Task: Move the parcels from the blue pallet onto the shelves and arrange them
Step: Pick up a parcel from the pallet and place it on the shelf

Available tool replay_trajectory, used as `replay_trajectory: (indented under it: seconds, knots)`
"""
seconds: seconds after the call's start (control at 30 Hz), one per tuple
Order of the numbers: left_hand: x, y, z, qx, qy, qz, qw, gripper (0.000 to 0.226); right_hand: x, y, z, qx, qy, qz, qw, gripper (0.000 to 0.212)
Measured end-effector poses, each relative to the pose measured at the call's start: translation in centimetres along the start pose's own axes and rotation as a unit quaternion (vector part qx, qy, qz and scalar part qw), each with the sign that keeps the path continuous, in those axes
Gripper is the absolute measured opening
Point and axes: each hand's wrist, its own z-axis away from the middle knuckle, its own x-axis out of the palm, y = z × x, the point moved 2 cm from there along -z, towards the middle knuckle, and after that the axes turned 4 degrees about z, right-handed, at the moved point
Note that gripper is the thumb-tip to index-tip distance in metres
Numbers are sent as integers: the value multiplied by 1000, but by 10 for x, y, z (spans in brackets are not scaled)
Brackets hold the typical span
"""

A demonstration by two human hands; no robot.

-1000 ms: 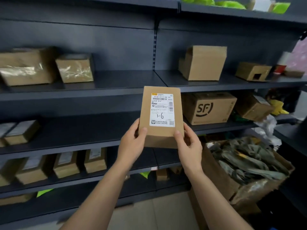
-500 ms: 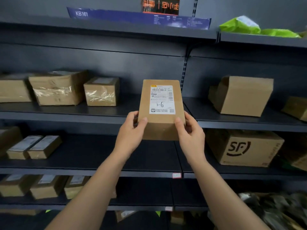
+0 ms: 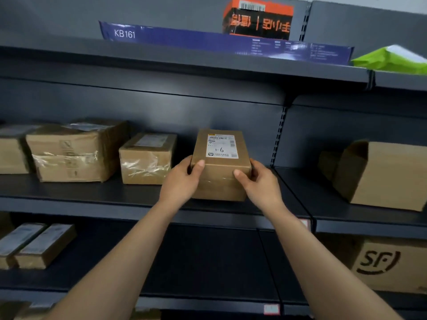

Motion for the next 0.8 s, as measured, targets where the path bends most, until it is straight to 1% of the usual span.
replay_trajectory:
  seconds: [0.13, 0.27, 0.37, 0.43, 0.53, 0.67, 0.8]
  knots:
    - [3, -20, -33, 4, -38, -46, 998, 35, 16, 1, -27, 20, -12, 31, 999, 35]
    - [9, -33, -56, -2, -60, -110, 992, 39, 25, 7, -46, 16, -26, 70, 997, 39]
    - [13, -36, -64, 6, -53, -134, 990, 42, 28, 13, -56, 10, -42, 94, 995, 52]
    - [15, -34, -67, 13, -42, -163, 986, 48, 30, 16, -62, 1, -50, 111, 993, 58]
    - [18, -30, -68, 25, -28, -214, 976, 58, 30, 17, -69, -13, -62, 145, 987, 59]
    - [19, -27, -72, 30, -37, -265, 963, 57, 30, 16, -73, -34, -75, 191, 978, 59]
    - [19, -23, -75, 27, -54, -317, 946, 58, 28, 17, -75, -46, -88, 230, 968, 63]
